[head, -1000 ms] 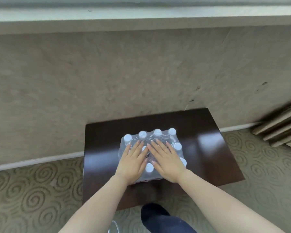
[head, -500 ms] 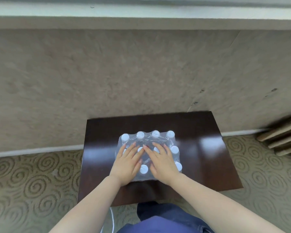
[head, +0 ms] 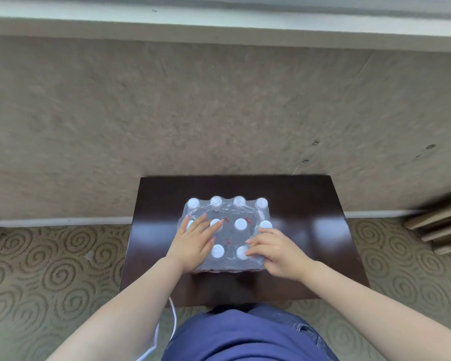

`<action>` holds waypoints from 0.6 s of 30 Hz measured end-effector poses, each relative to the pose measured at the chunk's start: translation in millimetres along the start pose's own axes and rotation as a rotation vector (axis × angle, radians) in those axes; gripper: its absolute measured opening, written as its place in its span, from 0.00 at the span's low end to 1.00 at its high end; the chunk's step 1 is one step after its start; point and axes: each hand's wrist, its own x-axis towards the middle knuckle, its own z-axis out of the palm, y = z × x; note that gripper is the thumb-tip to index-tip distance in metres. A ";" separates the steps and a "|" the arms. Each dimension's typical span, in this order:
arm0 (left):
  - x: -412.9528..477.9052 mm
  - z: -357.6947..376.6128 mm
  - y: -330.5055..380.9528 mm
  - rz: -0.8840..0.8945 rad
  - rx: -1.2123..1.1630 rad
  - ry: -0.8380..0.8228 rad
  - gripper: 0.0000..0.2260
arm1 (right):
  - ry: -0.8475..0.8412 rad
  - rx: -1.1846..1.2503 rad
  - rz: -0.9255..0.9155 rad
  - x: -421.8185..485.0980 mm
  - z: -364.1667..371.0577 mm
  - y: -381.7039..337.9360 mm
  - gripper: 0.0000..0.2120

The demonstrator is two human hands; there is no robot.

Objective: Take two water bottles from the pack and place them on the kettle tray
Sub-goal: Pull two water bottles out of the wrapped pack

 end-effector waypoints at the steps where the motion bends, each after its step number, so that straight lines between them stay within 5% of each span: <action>1: -0.3 -1.1 0.1 0.004 -0.004 -0.003 0.21 | -0.007 -0.005 0.006 -5.4 -1.7 0.2 0.17; 13: 1.9 -6.5 -3.5 0.019 -0.002 -0.049 0.21 | -0.273 -0.402 0.127 -50.2 1.2 -21.2 0.25; 18: 1.6 -8.6 -2.7 0.019 0.000 -0.056 0.21 | -0.169 -0.352 0.120 -48.4 -11.7 -16.5 0.18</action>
